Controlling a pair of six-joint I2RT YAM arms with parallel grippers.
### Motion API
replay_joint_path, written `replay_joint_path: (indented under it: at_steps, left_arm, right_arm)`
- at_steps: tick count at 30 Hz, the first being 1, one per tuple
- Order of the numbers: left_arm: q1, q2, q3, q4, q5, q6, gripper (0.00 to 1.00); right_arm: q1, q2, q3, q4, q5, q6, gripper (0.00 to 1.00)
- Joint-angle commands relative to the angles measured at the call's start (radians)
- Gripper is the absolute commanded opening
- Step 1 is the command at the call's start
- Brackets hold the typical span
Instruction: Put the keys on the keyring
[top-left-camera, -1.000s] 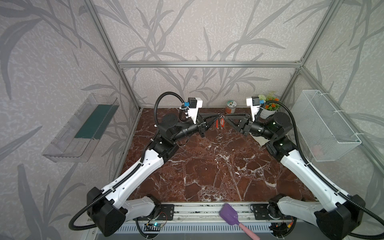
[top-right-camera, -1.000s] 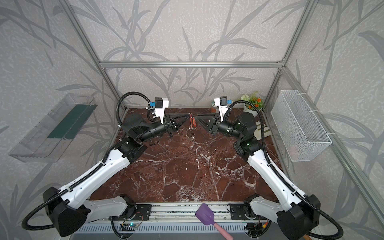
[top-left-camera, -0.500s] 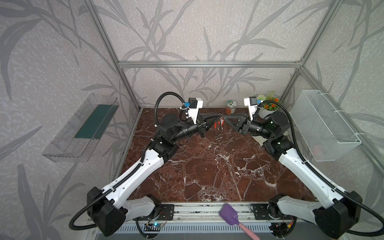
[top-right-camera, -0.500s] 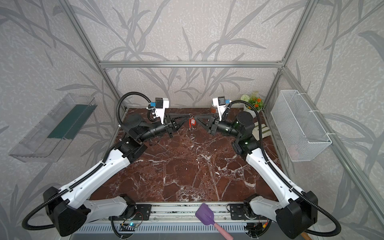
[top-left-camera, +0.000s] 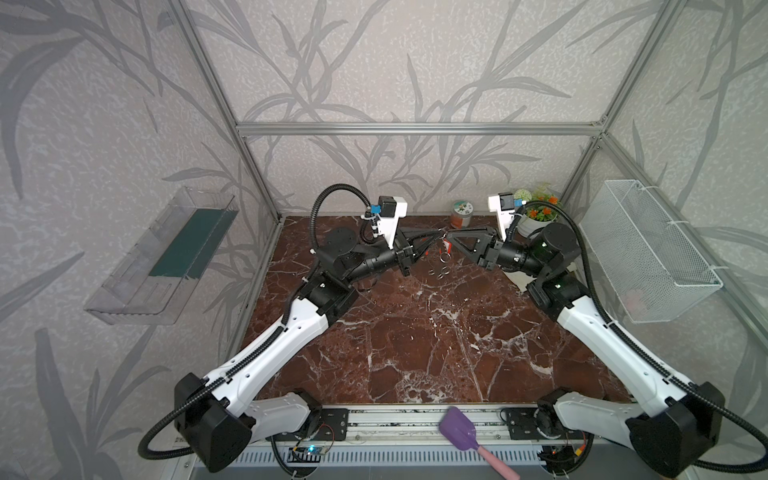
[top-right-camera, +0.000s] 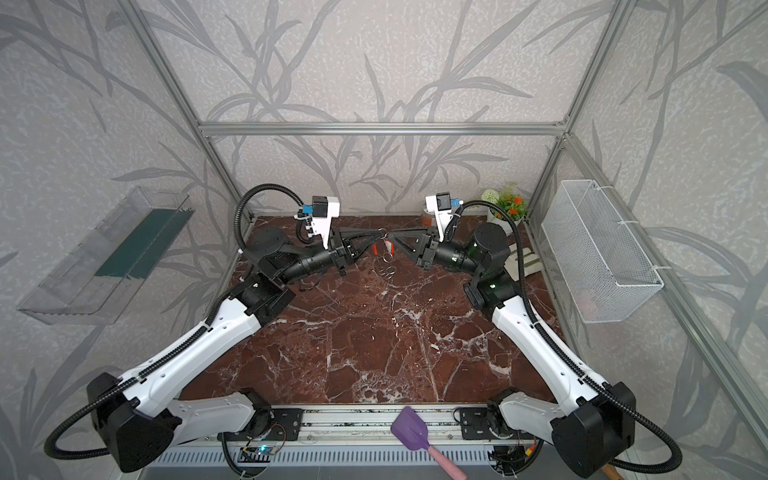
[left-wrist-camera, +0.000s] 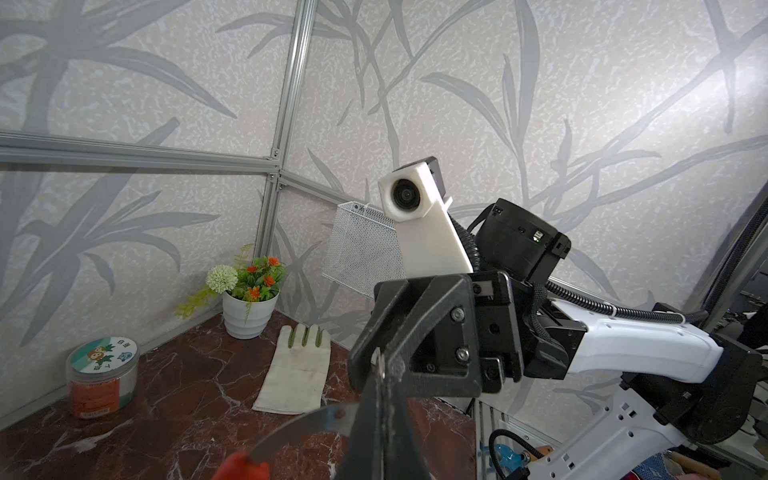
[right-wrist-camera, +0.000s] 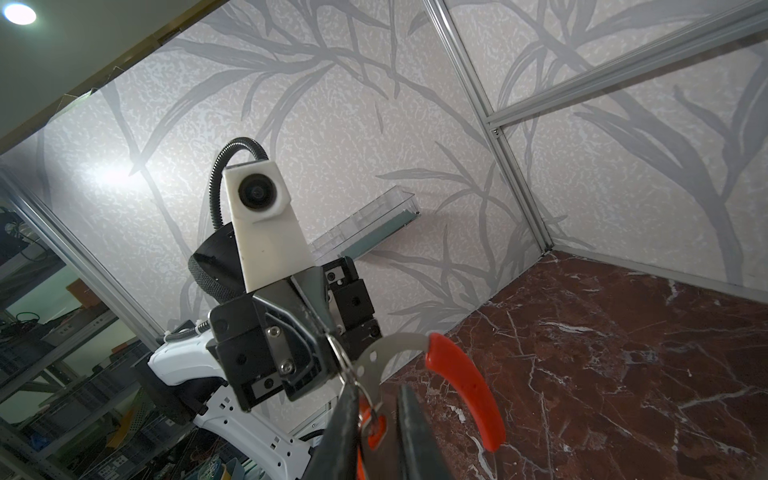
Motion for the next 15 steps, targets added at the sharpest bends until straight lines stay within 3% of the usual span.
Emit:
replay_joint_path:
  at_steps: [1,7,15]
  left_arm:
    - [-0.004,-0.002,0.012,0.015,0.019,-0.007,0.00]
    - [-0.005,-0.004,0.012,0.014,0.016,-0.007,0.00]
    - [-0.006,-0.003,0.015,0.019,0.020,-0.012,0.00]
  right_arm:
    - [-0.007,-0.013,0.023,0.060,-0.024,0.025,0.17]
    - [-0.008,-0.016,0.009,0.070,-0.031,0.041,0.00]
    - [-0.008,-0.012,0.014,0.032,-0.058,0.043,0.00]
